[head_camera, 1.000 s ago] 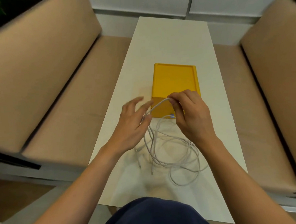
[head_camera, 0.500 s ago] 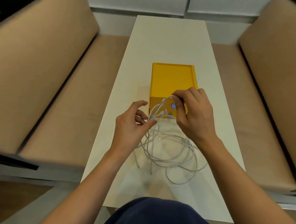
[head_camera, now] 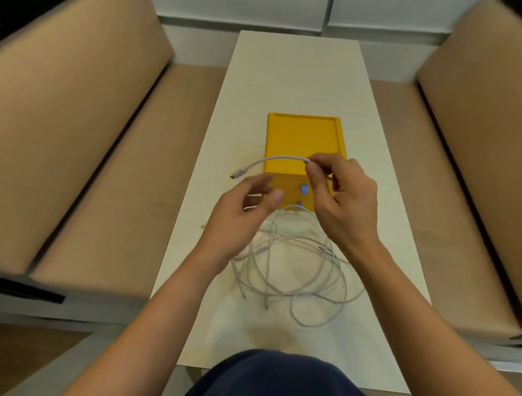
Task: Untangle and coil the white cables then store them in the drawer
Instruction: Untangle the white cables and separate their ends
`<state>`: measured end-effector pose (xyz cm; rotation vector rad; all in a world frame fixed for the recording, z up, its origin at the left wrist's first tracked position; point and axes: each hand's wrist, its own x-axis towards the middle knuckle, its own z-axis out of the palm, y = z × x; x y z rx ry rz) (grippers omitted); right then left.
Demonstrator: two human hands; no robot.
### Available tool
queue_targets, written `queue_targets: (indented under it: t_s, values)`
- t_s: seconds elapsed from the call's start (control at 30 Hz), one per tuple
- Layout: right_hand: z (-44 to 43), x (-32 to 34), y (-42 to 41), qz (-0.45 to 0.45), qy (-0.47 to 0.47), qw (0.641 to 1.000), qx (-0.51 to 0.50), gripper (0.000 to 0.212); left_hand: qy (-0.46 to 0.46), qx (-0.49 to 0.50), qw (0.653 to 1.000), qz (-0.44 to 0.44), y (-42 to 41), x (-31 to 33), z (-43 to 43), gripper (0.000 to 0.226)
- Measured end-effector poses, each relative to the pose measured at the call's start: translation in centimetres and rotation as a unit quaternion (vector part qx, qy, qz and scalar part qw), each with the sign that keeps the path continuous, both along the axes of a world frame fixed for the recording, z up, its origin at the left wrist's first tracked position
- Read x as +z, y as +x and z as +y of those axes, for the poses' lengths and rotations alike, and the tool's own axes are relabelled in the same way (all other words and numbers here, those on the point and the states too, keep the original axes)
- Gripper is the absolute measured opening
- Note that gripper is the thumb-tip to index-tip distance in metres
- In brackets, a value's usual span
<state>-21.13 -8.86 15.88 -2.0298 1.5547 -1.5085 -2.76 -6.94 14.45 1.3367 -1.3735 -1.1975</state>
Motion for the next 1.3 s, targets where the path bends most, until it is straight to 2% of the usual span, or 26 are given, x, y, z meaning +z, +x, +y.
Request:
queue_targets:
  t_s: [0.07,0.1,0.17,0.27,0.37,0.43,0.5,0.6,0.67,0.73,0.83,0.93,0.97,1.03,1.1,1.2,1.23,1.3]
  values:
    - [0.5,-0.3,0.5,0.016,-0.003,1.0,0.012,0.012,0.005,-0.029,0.988,0.15,-0.5,1.5,-0.4,0.027]
    - [0.6,-0.5,0.6,0.032,-0.008,0.999,0.02,0.012,0.001,-0.031,0.98,0.195,-0.7,2.0,-0.5,0.025]
    - [0.8,-0.9,0.7,0.063,-0.014,0.997,0.041,0.013,-0.004,-0.016,0.971,0.238,-0.7,2.7,-0.7,0.029]
    - [1.2,-1.4,1.0,0.087,0.019,0.992,0.088,0.015,-0.022,-0.008,0.968,0.248,-0.6,3.5,-0.7,0.032]
    - [0.6,-2.4,0.5,0.148,0.118,0.974,0.122,0.022,-0.06,0.007,0.952,0.301,-0.6,5.0,-0.6,0.03]
    - [-0.4,-3.7,-1.1,0.212,0.239,0.937,0.143,0.035,-0.093,0.051,0.936,0.337,0.6,6.7,-0.9,0.03]
    - [-1.0,-4.5,-3.4,0.21,0.337,0.903,0.165,0.041,-0.122,0.099,0.938,0.309,2.9,8.0,-1.5,0.031]
    - [-1.0,-3.5,-6.2,0.105,0.37,0.905,0.182,0.03,-0.121,0.143,0.962,0.199,6.1,8.4,-2.2,0.032]
    - [-0.9,-2.0,-6.7,0.028,0.349,0.917,0.193,0.018,-0.091,0.15,0.978,0.111,6.7,7.5,-2.1,0.034]
    - [-0.9,-0.8,-6.3,-0.015,0.299,0.937,0.179,0.015,-0.068,0.13,0.988,0.039,6.1,6.5,-1.6,0.037]
    - [-0.8,0.4,-4.4,0.003,0.222,0.962,0.157,0.019,-0.059,0.052,0.995,-0.066,4.0,5.1,-0.8,0.036]
    - [-0.2,1.5,-1.5,0.02,0.153,0.975,0.159,0.014,-0.044,-0.04,0.988,-0.14,1.4,4.2,0.0,0.031]
    - [-0.1,1.6,-0.8,0.02,0.133,0.979,0.155,0.017,-0.037,-0.058,0.987,-0.146,0.5,4.1,0.2,0.032]
    - [-0.1,1.6,-0.2,0.022,0.126,0.98,0.151,0.027,-0.003,-0.064,0.993,-0.103,-0.4,4.2,0.5,0.035]
    - [0.0,1.6,-0.6,0.013,0.169,0.967,0.192,0.044,0.031,-0.083,0.995,-0.05,-0.3,4.2,0.7,0.036]
    - [-0.1,1.4,-2.2,0.021,0.238,0.931,0.275,0.064,0.022,-0.12,0.991,-0.045,0.4,4.4,1.2,0.033]
    - [-0.3,1.2,-2.7,0.06,0.256,0.923,0.28,0.062,-0.005,-0.104,0.994,-0.045,0.8,4.7,1.2,0.032]
    - [-1.2,-0.2,-3.4,0.214,0.268,0.911,0.231,0.033,-0.048,-0.057,0.997,-0.009,1.5,5.8,1.2,0.032]
